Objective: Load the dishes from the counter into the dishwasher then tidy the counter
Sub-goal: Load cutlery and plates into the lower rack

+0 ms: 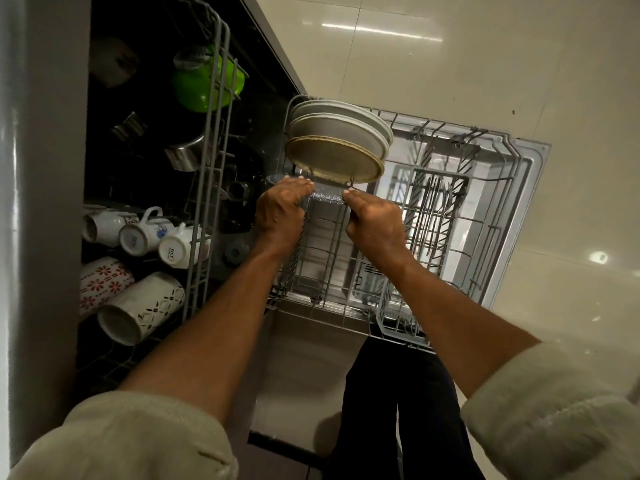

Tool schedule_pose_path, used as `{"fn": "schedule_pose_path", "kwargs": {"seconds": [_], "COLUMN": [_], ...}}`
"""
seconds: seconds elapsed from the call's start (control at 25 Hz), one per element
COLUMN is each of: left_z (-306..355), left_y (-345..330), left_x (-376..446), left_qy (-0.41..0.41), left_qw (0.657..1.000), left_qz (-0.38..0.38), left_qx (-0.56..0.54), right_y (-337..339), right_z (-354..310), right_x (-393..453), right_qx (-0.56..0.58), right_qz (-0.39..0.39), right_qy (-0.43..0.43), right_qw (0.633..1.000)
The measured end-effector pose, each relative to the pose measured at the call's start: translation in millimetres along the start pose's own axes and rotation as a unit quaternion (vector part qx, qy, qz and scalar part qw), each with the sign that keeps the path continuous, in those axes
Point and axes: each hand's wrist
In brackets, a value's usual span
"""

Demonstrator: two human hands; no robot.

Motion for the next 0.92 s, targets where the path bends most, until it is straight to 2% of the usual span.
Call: {"fn": "schedule_pose_path", "kwargs": {"seconds": [0.16, 0.4, 0.48, 0.56, 0.64, 0.76, 0.92], "left_z": [-8, -15, -18, -18, -14, -10, -10], "left_y": [-4, -8, -14, -18, -20, -22, -19], "left_x": [9, 30, 42, 47, 44, 37, 37], "left_qy": [0.014, 0.038, 0.045, 0.057, 0.055, 0.076, 0.113], "left_qw": [1.0, 0.999, 0.999, 0.997, 0.994, 0.99, 0.985], "left_qz": [0.012, -0.01, -0.029, -0.058, -0.089, -0.115, -0.132], "left_qx": [-0.009, -0.017, -0.005, 0.011, 0.012, 0.014, 0.018], "right_y": [-6, -8, -10, -12, -14, -15, -13], "right_z": [1, 3, 11, 20, 24, 23, 19], "right_x": [6, 34, 41, 44, 41, 33, 22], "right_qx": [0.026, 0.058, 0.076, 0.076, 0.07, 0.057, 0.006], "right_qz": [-0.018, -0.053, -0.091, -0.163, -0.199, -0.159, -0.159], "right_qy": [-0.019, -0.074, -0.11, -0.139, -0.136, -0.112, -0.118], "right_qw": [0.999, 0.994, 0.987, 0.974, 0.968, 0.979, 0.98]}}
Point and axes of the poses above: each hand's wrist, its own x-axis towards the middle knuckle, its own y-axis out of the back of the hand, z = x × y, and after that the axes turned 13 degrees about -x, right-handed
